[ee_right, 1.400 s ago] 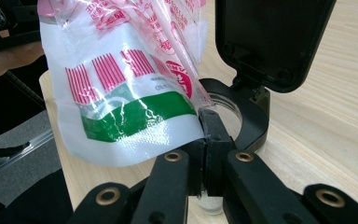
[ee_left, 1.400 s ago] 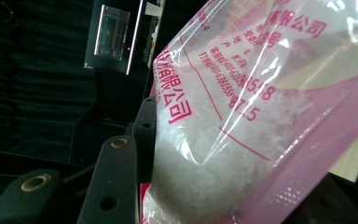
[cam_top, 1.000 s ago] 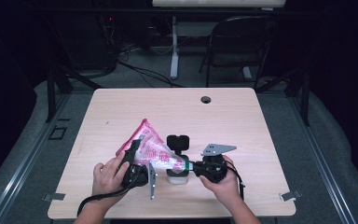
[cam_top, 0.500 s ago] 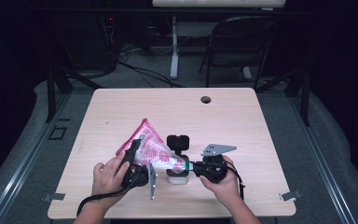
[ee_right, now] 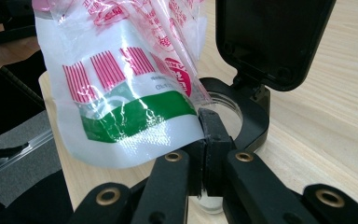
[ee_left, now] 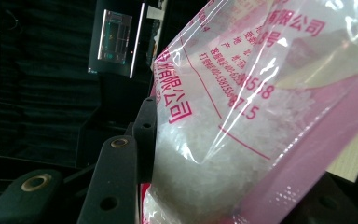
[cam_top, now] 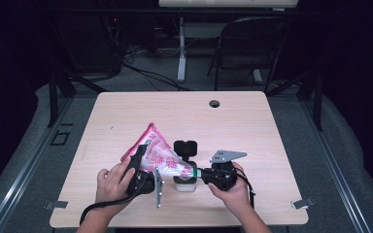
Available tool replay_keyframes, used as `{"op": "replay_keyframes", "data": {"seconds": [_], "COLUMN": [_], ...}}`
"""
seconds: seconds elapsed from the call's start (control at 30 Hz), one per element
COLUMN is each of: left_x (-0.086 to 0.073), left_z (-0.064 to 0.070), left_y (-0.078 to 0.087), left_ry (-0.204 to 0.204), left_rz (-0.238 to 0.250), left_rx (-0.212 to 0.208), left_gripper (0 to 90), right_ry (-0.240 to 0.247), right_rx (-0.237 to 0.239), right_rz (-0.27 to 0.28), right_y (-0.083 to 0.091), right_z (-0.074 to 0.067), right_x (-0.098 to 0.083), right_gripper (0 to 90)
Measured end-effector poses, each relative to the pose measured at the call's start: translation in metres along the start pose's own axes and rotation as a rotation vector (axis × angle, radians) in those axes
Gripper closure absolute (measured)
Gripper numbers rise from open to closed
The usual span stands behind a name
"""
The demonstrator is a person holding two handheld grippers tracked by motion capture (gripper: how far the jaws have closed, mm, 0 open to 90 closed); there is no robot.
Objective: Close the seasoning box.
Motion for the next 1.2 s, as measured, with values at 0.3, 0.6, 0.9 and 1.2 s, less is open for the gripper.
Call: {"op": "replay_keyframes", "data": {"seconds": [0.3, 0.6, 0.9, 1.2], "left_x": [0.0019, 0.0032, 0.0029, 0.0039], "left_z": [-0.0003, -0.0006, -0.0009, -0.0008], "left_y": [-0.0004, 0.0001, 0.0008, 0.001], "left_ry": [-0.005, -0.007, -0.01, -0.022], "left_rz": [0.01, 0.011, 0.009, 0.012], "left_rx": [0.005, 0.011, 0.013, 0.023], "left_gripper": [61.3, 61.4, 61.3, 61.3], "right_ry": [-0.002, -0.003, -0.004, -0.007], "right_rx": [-0.003, -0.004, -0.005, -0.004], "right_rz": [0.002, 0.001, 0.003, -0.003], "right_y": [0.0014, 0.0021, 0.0005, -0.0005], "right_z": [0.0007, 0.0015, 0.0013, 0.0022], "right_x": [-0.001, -0.0017, -0.002, -0.0027], "right_gripper": [89.3, 89.4, 89.4, 89.4]}}
Point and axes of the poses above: each handheld gripper's, and its own axes: y roughly backward along the jaws, x roughly out of its top, z roughly to its right, the point moved 3 cm from there along -y, roughly forward along the jaws, and after that the axes turned 8 degrees about -y, right-handed, at the moved point
